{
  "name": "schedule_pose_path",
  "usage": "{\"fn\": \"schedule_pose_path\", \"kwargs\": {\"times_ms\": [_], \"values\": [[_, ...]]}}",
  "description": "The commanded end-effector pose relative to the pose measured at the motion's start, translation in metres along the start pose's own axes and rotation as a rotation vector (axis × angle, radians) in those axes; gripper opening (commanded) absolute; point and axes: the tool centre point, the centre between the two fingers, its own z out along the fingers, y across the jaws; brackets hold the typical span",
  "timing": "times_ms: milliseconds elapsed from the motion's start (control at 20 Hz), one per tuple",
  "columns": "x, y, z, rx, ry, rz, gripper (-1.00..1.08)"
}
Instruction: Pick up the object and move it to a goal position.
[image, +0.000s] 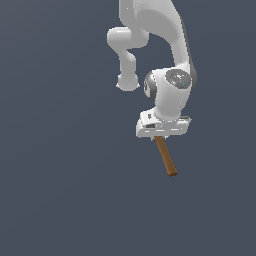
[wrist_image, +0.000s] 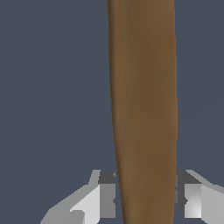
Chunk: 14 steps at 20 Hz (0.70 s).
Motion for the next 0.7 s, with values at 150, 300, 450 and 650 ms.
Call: {"fn": "schedule_pose_path", "kwargs": {"times_ms": [150,300,450,650], "values": [[-0.030,-0.017,-0.038,-0.001,0.004,0.000,-1.00],[-0.044,-0.025,-0.055,-0.001,0.004,0.000,-1.00],[-0.055,-0.031,-0.069,-0.001,0.004,0.001,-1.00],[-0.066,-0.038,-0.083,0.000,0.005,0.001,-1.00]]}}
